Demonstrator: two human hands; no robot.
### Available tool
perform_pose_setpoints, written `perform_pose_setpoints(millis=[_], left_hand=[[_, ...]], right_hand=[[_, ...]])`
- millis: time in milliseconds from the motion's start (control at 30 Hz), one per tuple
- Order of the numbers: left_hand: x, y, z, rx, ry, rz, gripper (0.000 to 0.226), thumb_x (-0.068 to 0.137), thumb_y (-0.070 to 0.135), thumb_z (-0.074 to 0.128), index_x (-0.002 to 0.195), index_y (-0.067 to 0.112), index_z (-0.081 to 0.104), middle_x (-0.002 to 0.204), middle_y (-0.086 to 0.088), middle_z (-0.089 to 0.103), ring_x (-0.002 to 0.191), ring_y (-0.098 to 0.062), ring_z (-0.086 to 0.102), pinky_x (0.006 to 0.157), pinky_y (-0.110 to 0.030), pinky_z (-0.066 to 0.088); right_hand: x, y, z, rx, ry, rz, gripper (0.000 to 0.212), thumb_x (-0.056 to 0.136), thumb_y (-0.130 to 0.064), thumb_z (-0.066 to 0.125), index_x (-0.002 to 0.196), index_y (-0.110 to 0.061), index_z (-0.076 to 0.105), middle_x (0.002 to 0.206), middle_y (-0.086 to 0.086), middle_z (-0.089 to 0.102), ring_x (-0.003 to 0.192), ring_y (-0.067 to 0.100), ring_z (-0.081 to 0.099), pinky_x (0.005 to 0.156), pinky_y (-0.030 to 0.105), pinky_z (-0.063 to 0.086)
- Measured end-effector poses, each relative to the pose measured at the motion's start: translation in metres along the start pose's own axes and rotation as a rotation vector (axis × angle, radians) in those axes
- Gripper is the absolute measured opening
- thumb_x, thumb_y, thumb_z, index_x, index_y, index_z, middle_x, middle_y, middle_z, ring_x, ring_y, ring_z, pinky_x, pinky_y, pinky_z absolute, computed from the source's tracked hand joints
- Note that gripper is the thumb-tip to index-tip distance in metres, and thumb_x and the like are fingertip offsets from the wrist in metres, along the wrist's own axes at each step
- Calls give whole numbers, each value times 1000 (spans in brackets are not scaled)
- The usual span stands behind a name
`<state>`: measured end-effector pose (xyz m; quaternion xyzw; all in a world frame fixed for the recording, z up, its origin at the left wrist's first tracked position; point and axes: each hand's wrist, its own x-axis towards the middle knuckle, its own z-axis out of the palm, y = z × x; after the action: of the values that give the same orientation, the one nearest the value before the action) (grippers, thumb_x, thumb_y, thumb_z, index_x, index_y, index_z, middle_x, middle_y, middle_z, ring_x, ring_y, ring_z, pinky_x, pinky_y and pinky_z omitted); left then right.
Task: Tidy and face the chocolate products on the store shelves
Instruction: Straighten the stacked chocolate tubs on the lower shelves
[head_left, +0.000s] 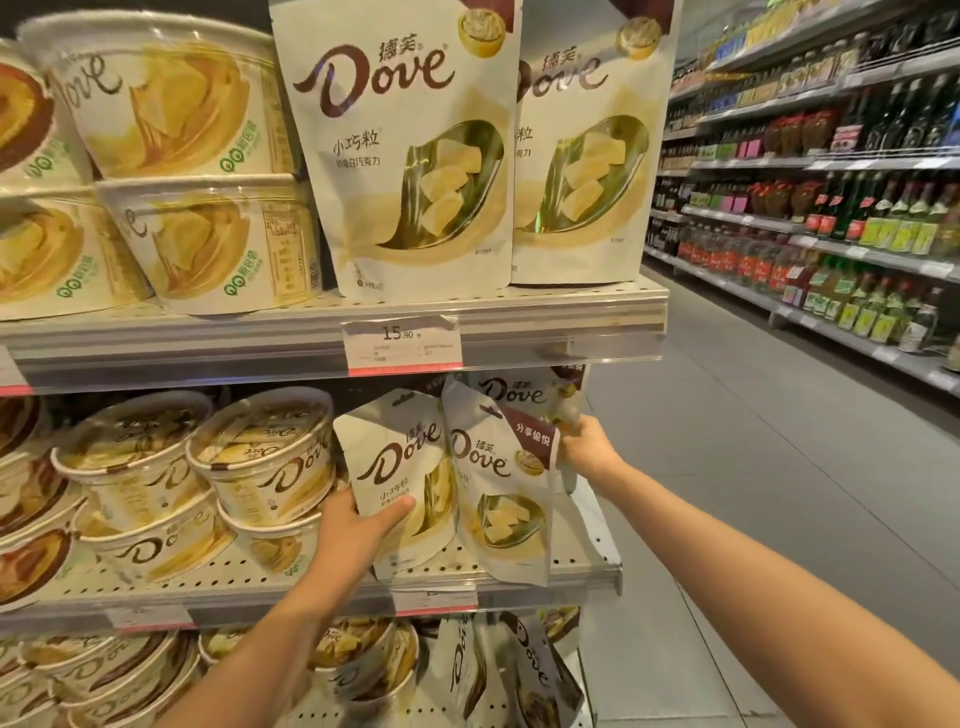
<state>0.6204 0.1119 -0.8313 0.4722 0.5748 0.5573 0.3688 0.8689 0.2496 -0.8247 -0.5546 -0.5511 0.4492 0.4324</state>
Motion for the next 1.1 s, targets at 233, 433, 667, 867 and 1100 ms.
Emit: perform_pose_setpoints(millis=[233,433,667,867,1100], left_hand=[[3,-3,-2,-6,-15,-21,29,78,6,72,103,18,66,103,-4,71,98,-20,67,89,-49,52],[-1,0,-1,3,-12,3,29,78,5,71,103,19,64,102,-3,70,97,-18,66,87,-47,53],[-5,-5,-1,-48,-1,-3,38,72,2,76,105,17,63,106,-7,70,101,-24,65,90,-51,51],[-2,-14,3,-53,17,-28,56,63,-5,80,110,19,60,112,-7,67,106,-26,61,93,-52,48],[3,-19,2,18,44,-11,49,66,-2,79,104,24,60,109,-3,68,104,-23,62,92,-51,49]], right_hand=[[4,-9,-20,43,-205,16,24,92,-7,55,114,3,58,102,13,67,87,20,66,65,25,54],[-12,-16,-23,109,-167,10,31,89,-3,57,119,0,54,102,8,65,89,18,65,56,14,49],[-92,2,-17,238,126,-318,57,79,-18,58,132,-23,38,128,-4,48,122,16,46,98,32,44],[-140,20,19,8,-111,-315,112,46,-66,79,139,-36,24,137,-17,39,124,2,41,104,27,35],[-124,10,24,-30,-93,-251,64,70,-12,80,123,-25,45,108,-15,62,98,-3,61,88,26,54]])
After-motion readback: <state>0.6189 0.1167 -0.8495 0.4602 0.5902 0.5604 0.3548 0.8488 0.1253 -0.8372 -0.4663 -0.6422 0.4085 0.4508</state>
